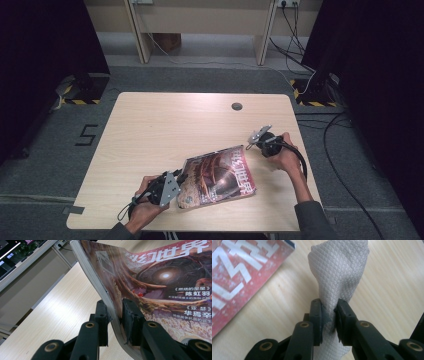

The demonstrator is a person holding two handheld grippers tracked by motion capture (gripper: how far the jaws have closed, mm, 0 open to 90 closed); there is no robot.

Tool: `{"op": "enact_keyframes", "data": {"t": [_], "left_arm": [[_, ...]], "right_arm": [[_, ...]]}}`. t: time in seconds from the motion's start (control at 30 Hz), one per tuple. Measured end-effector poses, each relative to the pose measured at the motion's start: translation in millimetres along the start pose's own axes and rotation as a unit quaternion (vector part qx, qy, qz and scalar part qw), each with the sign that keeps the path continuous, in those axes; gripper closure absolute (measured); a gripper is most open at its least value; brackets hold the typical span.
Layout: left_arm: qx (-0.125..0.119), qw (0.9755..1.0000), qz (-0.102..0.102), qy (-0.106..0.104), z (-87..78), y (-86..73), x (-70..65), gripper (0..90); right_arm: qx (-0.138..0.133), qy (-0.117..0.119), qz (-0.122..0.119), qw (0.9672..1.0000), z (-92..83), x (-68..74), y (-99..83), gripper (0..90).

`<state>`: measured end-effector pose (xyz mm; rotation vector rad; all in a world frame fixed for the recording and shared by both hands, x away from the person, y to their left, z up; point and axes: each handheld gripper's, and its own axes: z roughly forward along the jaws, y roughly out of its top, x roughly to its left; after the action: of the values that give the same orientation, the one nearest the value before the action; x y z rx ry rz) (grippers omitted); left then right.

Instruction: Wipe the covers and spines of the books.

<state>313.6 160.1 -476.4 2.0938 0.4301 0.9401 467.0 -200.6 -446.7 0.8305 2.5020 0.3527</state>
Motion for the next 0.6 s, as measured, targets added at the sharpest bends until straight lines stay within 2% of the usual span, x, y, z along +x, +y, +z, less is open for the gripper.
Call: {"op": "enact_keyframes", "data": {"t": [0.13,0.17,0.37,0.4,0.53,0.6], "left_arm": [[0.000,1.0000,0.000,0.000,0.2,0.0,0.6,75.2],[0.000,1.0000,-0.002,0.000,0.5,-0.1,0.5,75.2],[0.001,1.0000,-0.003,0.000,0.9,-0.4,0.9,75.2],[0.001,1.0000,-0.003,0.000,1.0,-0.6,0.9,75.2],[0.002,1.0000,-0.003,0.000,1.3,-0.8,1.0,75.2],[0.001,1.0000,-0.003,0.000,0.8,-0.6,0.9,75.2]], "right_arm": [[-0.015,0.002,0.026,0.9995,-8.4,-3.7,-20.8,77.0],[-0.022,0.005,0.041,0.9989,-10.7,-4.3,-28.1,77.0],[-0.037,0.009,0.084,0.9957,-14.5,-4.0,-58.6,76.8],[-0.036,0.013,0.080,0.9961,-13.1,-4.7,-62.6,76.7],[-0.039,0.015,0.095,0.9946,-7.3,-1.7,-74.7,76.1],[-0.028,0.014,0.096,0.9949,-3.5,-2.3,-78.4,75.9]]}}
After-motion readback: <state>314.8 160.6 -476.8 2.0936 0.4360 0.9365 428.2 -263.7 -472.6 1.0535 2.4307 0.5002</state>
